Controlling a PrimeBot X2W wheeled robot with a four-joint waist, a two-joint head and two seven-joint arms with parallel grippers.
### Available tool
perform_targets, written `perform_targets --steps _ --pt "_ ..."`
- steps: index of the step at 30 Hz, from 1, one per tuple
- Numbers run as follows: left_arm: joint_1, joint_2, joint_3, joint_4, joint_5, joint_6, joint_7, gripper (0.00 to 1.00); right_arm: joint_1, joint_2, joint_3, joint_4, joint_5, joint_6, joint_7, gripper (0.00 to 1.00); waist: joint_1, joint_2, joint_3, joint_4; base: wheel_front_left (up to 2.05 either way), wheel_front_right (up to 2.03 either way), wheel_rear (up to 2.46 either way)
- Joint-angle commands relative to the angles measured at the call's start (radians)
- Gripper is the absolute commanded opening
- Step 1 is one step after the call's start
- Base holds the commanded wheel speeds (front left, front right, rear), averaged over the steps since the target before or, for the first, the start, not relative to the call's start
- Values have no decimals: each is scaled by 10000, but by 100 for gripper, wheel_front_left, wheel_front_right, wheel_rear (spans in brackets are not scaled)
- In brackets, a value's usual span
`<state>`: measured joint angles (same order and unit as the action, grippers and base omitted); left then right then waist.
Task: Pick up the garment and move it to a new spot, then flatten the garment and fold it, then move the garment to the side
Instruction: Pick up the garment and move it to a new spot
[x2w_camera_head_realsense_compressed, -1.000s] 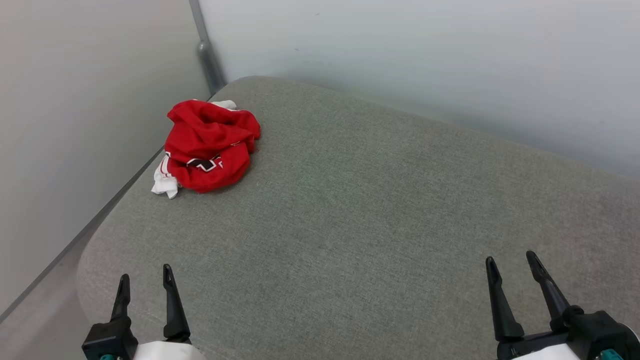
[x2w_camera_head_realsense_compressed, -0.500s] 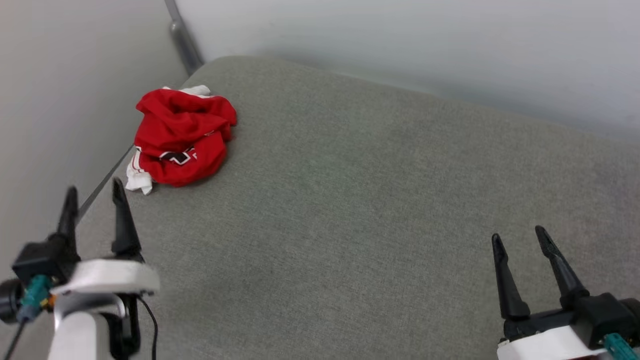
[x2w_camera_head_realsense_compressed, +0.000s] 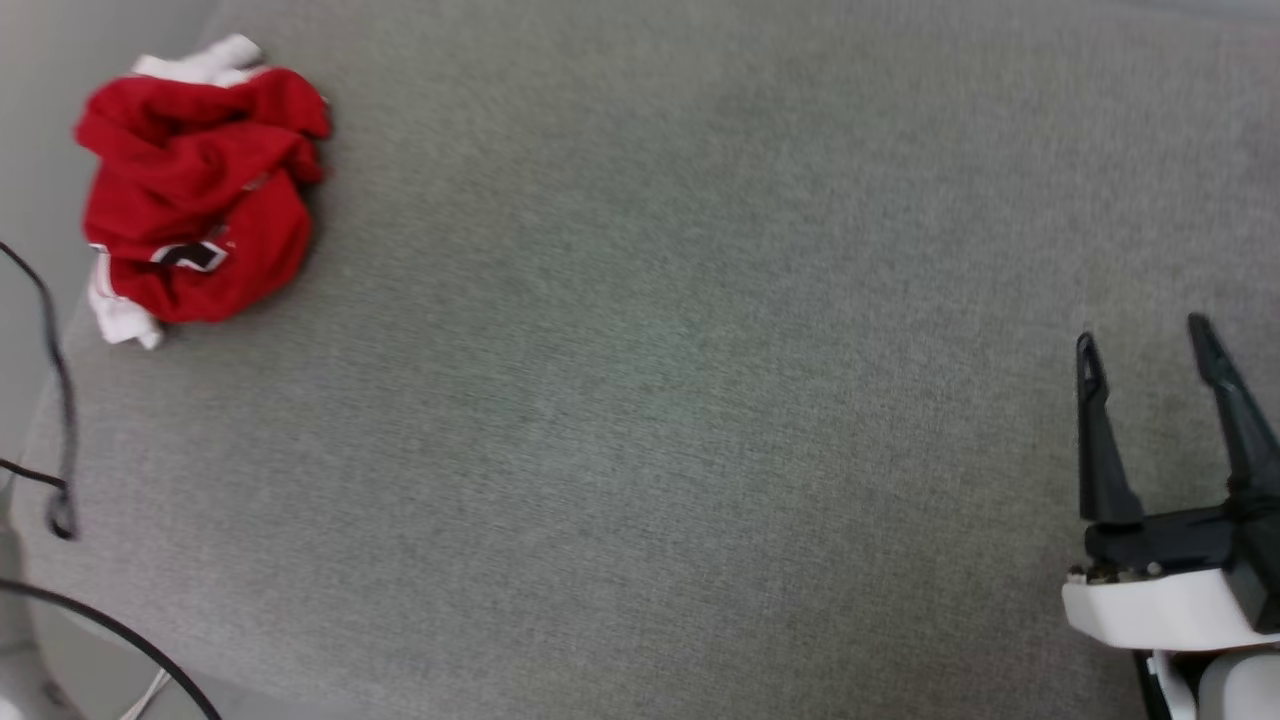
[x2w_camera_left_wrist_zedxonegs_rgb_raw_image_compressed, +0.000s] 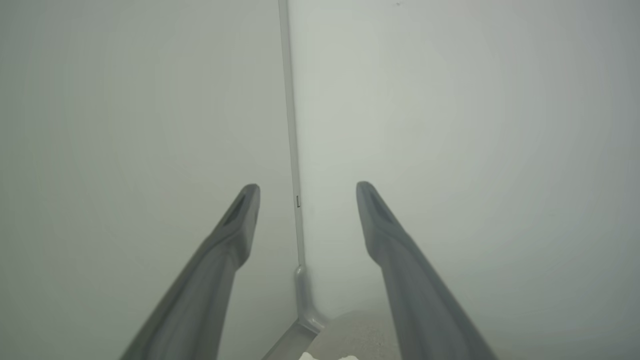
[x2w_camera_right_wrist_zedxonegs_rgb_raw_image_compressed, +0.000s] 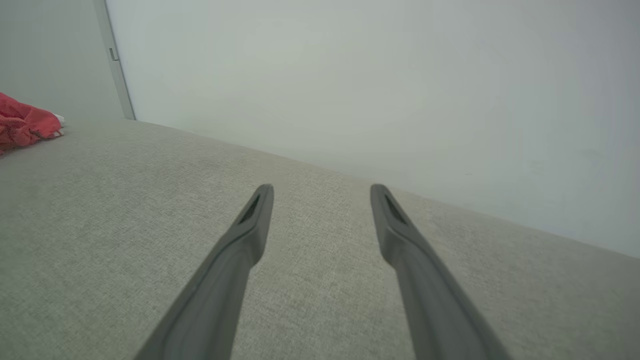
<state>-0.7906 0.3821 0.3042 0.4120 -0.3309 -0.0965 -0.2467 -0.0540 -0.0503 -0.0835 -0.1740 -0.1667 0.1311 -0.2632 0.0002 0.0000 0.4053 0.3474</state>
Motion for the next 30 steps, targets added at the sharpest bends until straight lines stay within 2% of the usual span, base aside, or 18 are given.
perform_targets --steps 1,7,11,17,22,26,30 --pt "-365 224 -5 258 -98 -78 125 100 -230 -52 -51 -178 -54 -5 -24 100 -2 0 802 -322 0 0 0" --pt "-1737 1533 -395 1667 -729 -301 1060 100 -508 -288 -82 -858 -227 -5 -24 100 -2 0 1547 -556 0 0 0" --pt "-2248 2302 -1300 2362 -1543 -322 2528 100 -566 -373 -75 -1281 -292 -5 -24 100 -2 0 1921 -631 0 0 0" --pt "-2082 3136 -3032 2706 -3814 -321 5248 100 -710 -519 13 -1811 -407 -5 -24 100 -2 0 2407 -685 0 0 0" --pt "-1655 3524 -4133 2605 -5695 -322 7327 100 -743 -651 57 -2099 -465 -7 -24 100 -2 0 2744 -733 0 0 0" --pt "-1231 3675 -4821 2602 -6861 -323 8589 100 -801 -707 89 -2247 -525 -7 -24 100 -2 0 2960 -814 0 0 0" --pt "-955 3763 -5399 2591 -7585 -324 9494 100 -777 -701 61 -2314 -572 -7 -24 100 -2 0 3146 -849 0 0 0"
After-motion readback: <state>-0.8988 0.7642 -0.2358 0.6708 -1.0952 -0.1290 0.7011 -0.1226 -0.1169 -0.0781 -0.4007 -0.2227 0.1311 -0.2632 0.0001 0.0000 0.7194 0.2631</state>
